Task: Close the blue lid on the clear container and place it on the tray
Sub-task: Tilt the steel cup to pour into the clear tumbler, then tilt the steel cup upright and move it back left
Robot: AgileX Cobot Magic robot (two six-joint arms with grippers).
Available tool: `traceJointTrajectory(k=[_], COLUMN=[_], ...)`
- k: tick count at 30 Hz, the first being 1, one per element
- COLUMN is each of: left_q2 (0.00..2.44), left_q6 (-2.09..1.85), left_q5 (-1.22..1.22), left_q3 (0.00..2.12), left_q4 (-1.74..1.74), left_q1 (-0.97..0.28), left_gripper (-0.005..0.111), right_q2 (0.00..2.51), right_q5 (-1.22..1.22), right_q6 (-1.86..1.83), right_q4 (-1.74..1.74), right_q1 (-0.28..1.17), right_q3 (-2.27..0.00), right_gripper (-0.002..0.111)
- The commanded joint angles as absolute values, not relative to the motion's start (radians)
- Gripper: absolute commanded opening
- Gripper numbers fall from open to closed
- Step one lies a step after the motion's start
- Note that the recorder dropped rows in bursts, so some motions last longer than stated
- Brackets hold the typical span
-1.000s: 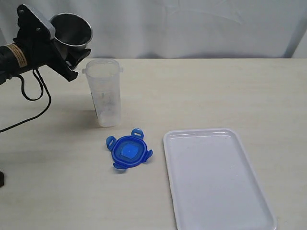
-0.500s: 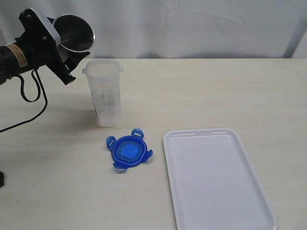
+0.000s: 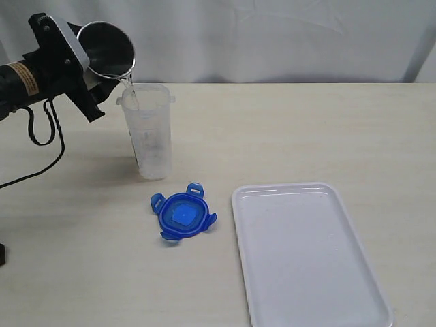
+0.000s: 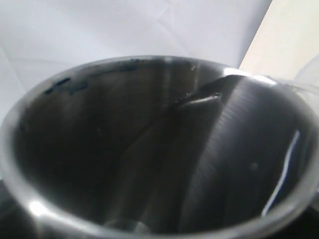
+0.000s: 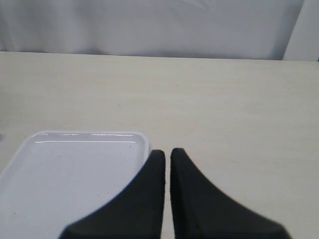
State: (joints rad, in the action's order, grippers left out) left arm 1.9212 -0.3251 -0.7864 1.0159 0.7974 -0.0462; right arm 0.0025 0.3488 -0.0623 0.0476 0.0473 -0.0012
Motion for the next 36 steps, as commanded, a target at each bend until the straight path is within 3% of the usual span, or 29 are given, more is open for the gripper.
traceJointTrajectory(k=[1,25,36], left_q2=[1.903,1.903,1.908], left_q6=[-0.363,-0.35,0.15], left_q5=[-0.846,-0.843,-0.8], left_q3=[1.031,1.031,1.031], left_q4=[0.773,0.773,0.677], left_q1=[-0.047,-0.047,-0.047], left_gripper=[0.0,0.0,0.0], right_q2=[0.0,0.0,0.0], right_q5=[0.342,0.342,0.342], right_q6=[-0.063,-0.063,-0.063], right_q4=[0.043,0.043,0.043], right_q1=[0.049,0.049,0.049], right_q3=[0.0,0.0,0.0], right_gripper=[0.005,0.005,0.005])
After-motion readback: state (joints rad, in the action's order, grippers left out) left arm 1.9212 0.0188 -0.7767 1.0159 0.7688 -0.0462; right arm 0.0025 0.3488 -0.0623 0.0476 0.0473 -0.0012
